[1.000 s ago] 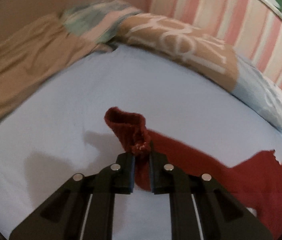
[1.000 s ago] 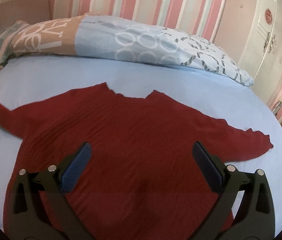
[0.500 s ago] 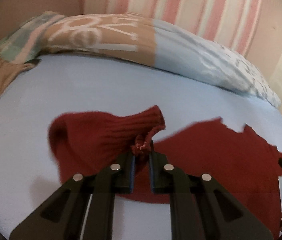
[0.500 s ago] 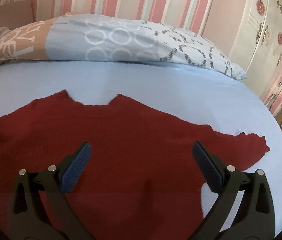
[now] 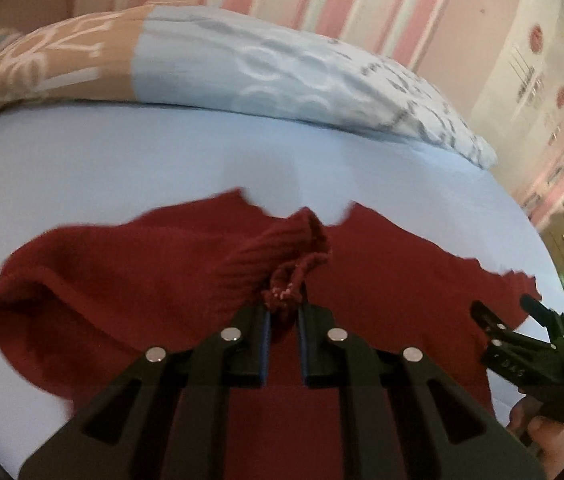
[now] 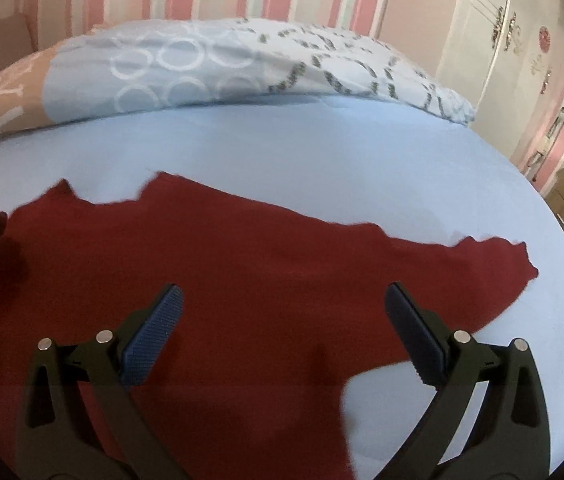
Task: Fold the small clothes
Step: 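Fold the held sleeve across the sweater body with the left gripper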
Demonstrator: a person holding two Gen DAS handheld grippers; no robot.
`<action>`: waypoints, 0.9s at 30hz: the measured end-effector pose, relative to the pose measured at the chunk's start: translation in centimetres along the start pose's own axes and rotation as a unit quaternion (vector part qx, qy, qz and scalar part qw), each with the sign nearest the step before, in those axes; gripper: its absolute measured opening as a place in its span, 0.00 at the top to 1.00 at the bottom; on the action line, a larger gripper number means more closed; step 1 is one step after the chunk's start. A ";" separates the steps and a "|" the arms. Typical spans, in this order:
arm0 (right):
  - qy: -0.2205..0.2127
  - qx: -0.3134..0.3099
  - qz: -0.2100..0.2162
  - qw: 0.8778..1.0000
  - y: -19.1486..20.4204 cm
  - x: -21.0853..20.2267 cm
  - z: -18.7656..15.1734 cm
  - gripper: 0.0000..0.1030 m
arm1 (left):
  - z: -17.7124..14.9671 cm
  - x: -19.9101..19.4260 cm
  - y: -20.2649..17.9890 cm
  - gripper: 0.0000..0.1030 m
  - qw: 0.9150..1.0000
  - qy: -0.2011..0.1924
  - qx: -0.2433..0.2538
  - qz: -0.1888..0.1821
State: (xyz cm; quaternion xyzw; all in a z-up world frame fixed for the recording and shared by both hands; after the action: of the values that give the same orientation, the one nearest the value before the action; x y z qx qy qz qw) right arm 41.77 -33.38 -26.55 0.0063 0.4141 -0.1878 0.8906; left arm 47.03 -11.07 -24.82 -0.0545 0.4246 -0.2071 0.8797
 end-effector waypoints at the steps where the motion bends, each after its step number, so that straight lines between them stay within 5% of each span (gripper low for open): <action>1: 0.002 0.005 -0.001 1.000 -0.6 0.2 -0.1 0.03 | -0.2 1.0 -1.5 0.89 1.000 0.006 0.004 -0.009; 13: 0.021 0.026 -0.012 0.999 -4.4 1.7 -1.2 0.03 | -2.7 7.9 -3.7 0.85 0.994 0.071 0.063 0.056; 14: 0.022 0.025 -0.012 0.999 -4.4 1.8 -1.3 0.03 | -2.8 7.6 -3.8 0.80 0.994 0.070 0.069 0.056; 16: 0.026 0.023 -0.009 0.999 -4.4 2.0 -1.5 0.03 | -3.1 6.6 -4.3 0.23 0.994 0.068 0.077 0.043; 17: 0.028 0.023 -0.006 0.999 -4.3 2.0 -1.6 0.03 | -3.1 5.7 -4.2 0.16 0.994 0.056 0.081 0.048; 22: 0.035 0.023 0.017 0.999 -3.3 2.1 -2.1 0.03 | -3.8 0.9 -2.4 0.13 0.993 0.025 0.099 0.053; 27: 0.033 0.028 0.110 0.993 1.3 1.4 -1.7 0.03 | -3.6 -3.5 4.0 0.13 0.984 -0.012 0.113 0.136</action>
State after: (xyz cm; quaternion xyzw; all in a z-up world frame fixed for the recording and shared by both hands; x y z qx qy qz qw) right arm 41.77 -32.37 -28.83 0.0828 0.4348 -0.0994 0.8912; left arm 43.61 -5.70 -25.59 0.1014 0.3916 -0.1318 0.9050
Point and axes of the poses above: each gripper's, at about its wrist camera, not at the fingertips, and x roughly the way its jaws point, y to its left, z to its top, the point moved 8 cm from there along x, roughly the way its jaws point
